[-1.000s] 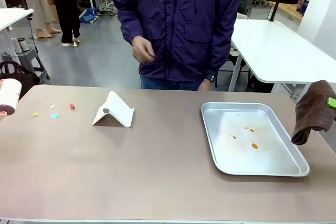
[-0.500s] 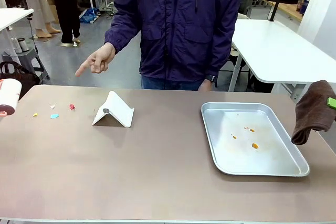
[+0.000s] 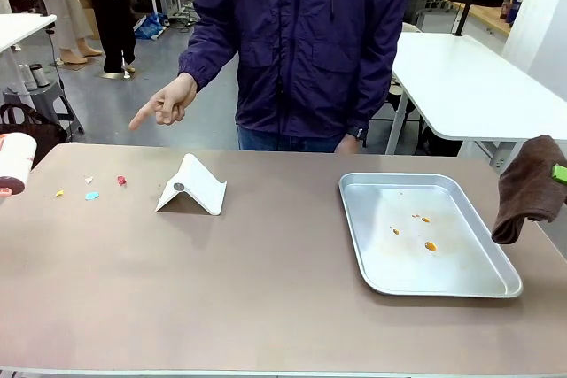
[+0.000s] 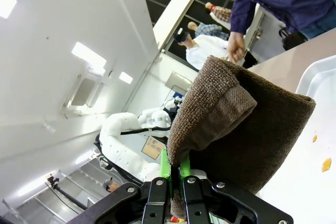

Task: Clean the surface of the table.
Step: If a person points to the right, clean the right side of the table with your right hand, and if they point to the left, clean the left side with your left hand.

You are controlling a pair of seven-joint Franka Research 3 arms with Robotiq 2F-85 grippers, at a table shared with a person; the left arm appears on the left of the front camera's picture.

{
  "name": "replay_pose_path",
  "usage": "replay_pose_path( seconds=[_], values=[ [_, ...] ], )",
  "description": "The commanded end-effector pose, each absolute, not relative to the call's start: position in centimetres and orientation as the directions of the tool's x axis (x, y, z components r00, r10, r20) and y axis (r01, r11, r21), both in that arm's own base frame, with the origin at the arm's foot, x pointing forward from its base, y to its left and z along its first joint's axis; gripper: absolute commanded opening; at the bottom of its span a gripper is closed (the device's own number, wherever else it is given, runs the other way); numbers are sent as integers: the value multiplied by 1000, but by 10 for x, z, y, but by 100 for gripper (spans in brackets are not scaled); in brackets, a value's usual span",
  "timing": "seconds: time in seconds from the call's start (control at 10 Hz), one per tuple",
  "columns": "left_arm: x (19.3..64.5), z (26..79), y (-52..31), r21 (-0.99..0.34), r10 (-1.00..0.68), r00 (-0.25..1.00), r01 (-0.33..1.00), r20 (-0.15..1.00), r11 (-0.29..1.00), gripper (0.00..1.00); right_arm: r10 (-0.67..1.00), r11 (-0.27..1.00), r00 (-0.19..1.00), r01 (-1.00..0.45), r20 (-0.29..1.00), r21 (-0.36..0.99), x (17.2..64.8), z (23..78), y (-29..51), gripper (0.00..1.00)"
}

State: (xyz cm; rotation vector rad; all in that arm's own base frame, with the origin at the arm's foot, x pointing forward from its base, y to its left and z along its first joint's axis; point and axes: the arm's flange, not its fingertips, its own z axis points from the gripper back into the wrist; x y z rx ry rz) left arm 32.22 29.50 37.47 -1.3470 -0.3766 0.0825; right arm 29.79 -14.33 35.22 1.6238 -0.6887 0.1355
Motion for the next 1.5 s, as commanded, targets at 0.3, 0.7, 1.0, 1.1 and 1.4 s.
replay_pose_path(
  seconds=[0.3,0.7,1.0,1.1,1.4],
  values=[
    [319,378,293,-938,274,931,152,242,312,22,-348,-37,823,-490,449,871,297,358,-142,0],
    [352,385,298,-911,358,907,61,221,407,22,-348,-37,823,-490,449,871,297,358,-142,0],
    [384,375,303,-905,337,937,-66,88,419,22,-348,-37,823,-490,449,871,297,358,-142,0],
    [390,373,302,-871,374,923,-105,94,480,22,-348,-37,823,-490,449,871,297,358,-142,0],
    [416,357,309,-847,398,917,-178,43,501,22,-348,-37,823,-490,449,871,297,358,-142,0]
  ],
)
